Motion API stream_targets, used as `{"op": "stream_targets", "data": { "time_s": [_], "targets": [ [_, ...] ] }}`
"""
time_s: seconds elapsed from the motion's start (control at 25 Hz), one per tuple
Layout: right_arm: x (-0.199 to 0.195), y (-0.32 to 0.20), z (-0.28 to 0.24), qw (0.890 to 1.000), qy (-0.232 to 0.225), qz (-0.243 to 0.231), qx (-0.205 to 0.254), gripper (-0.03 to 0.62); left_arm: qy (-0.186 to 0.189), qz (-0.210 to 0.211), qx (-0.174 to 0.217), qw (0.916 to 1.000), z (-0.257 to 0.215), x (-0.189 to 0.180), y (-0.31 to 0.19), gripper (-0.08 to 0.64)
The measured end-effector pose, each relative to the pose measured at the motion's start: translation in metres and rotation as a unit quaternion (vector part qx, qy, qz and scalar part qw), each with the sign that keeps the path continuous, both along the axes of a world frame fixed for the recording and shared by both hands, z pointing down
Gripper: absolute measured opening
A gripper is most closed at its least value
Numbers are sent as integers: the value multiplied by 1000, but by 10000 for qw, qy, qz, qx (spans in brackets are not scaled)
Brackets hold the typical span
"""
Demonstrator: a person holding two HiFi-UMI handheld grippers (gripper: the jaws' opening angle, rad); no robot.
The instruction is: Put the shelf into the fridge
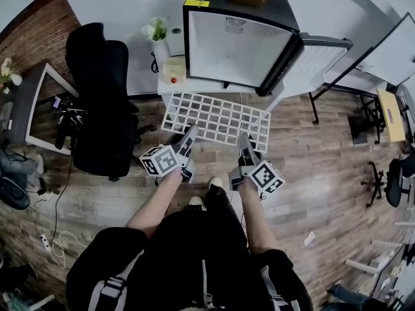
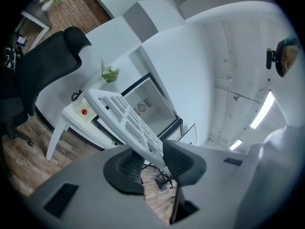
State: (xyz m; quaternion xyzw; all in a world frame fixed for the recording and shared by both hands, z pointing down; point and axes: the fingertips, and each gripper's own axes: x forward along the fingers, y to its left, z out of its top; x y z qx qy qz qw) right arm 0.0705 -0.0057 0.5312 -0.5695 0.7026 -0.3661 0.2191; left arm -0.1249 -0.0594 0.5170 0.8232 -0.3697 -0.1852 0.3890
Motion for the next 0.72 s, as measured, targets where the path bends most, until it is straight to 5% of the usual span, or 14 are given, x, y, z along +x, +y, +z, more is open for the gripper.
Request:
{"op": "stream_targets", "data": {
  "time_s": [0.72],
  "targets": [
    [63, -159, -7, 9999, 6, -154, 27, 133, -25, -117, -47, 9999, -6, 62, -155, 123]
  ]
}}
